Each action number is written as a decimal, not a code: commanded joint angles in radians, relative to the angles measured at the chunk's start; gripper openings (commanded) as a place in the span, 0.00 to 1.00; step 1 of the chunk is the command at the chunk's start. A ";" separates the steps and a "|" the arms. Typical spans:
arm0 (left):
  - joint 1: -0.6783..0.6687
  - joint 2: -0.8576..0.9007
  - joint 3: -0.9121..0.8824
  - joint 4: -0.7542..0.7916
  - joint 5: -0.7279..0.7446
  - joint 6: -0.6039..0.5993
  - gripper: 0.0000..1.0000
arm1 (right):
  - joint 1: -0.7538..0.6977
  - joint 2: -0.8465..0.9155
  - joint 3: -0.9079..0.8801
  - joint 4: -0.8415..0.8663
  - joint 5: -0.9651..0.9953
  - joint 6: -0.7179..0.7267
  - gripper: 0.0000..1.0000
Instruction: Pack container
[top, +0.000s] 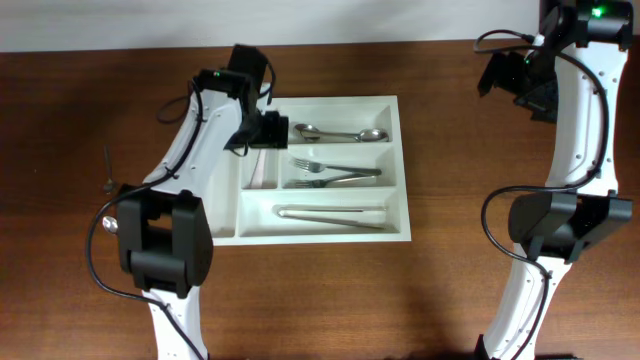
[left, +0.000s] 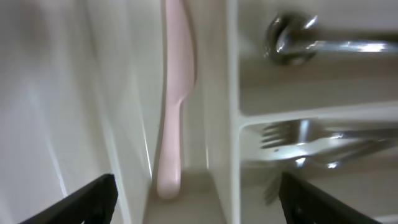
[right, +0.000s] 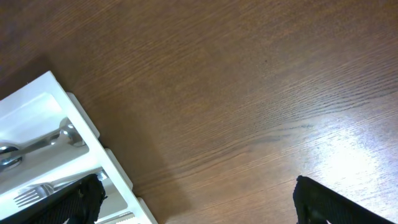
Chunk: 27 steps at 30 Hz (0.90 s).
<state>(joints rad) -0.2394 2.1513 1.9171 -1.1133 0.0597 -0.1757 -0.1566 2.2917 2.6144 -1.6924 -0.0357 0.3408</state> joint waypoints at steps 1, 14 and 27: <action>0.007 -0.001 0.125 -0.055 -0.045 0.012 0.85 | -0.002 -0.012 0.005 -0.002 -0.005 0.008 0.99; 0.282 -0.003 0.311 -0.357 -0.193 -0.310 0.84 | -0.002 -0.012 0.005 -0.002 -0.005 0.008 0.99; 0.529 0.011 0.248 -0.428 -0.272 -0.263 0.86 | -0.002 -0.012 0.005 -0.002 -0.005 0.008 0.99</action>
<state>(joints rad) 0.2539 2.1517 2.1986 -1.5478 -0.1917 -0.4503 -0.1566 2.2917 2.6144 -1.6924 -0.0357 0.3405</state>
